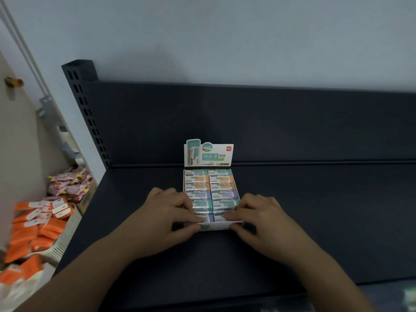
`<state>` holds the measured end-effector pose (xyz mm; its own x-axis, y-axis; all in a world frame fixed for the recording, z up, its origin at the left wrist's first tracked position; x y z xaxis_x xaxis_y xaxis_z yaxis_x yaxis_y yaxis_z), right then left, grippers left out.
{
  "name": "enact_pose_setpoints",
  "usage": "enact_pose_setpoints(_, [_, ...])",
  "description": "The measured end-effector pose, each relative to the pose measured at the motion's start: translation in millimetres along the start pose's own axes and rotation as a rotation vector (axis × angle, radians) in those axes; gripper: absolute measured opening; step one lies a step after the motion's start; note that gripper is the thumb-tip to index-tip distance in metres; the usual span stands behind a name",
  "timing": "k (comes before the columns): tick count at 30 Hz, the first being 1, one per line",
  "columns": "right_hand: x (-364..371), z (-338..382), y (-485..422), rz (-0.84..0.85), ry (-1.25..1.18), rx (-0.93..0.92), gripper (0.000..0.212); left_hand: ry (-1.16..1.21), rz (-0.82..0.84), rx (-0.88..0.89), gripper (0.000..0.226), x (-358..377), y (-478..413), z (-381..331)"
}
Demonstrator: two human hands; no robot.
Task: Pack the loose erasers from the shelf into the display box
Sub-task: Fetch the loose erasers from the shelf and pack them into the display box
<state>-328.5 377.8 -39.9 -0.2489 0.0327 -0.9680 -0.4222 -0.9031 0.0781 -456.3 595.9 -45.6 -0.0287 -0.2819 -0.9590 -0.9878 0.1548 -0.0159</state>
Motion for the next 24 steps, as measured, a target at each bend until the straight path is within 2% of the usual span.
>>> enact_pose_setpoints(4, [-1, 0, 0, 0.054, -0.022, -0.012, 0.035, 0.035, -0.02, -0.007, 0.028, 3, -1, 2])
enact_pose_setpoints(6, [-3, -3, 1, 0.073, -0.111, -0.03, 0.031, 0.04, -0.017, -0.016, 0.029, 2, -1, 1])
enact_pose_setpoints(9, [-7, -7, 4, 0.039, -0.291, -0.064, 0.026, 0.072, -0.018, -0.033, 0.03, -3, -7, -3])
enact_pose_setpoints(13, [-12, -18, 12, 0.0, -0.38, -0.098, 0.024, 0.1, 0.004, -0.041, 0.035, -12, -17, -12])
enact_pose_setpoints(16, [-15, -39, 23, -0.018, -0.325, -0.055, 0.027, 0.063, 0.024, -0.054, 0.043, -18, -30, -28])
enact_pose_setpoints(24, [-34, -123, 87, -0.038, 0.013, 0.188, 0.044, -0.149, 0.053, -0.151, 0.061, 0, -105, -113])
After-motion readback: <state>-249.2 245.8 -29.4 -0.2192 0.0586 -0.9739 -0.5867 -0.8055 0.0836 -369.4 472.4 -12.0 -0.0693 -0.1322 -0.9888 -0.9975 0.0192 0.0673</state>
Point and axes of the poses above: each hand's wrist, its own y-axis away from the middle knuckle, its own x-axis out of the palm, z = x × y, the point moved 1 cm from there along -y, towards the middle knuckle, and after that the axes turned 14 degrees about z, right-handed, at the moved point
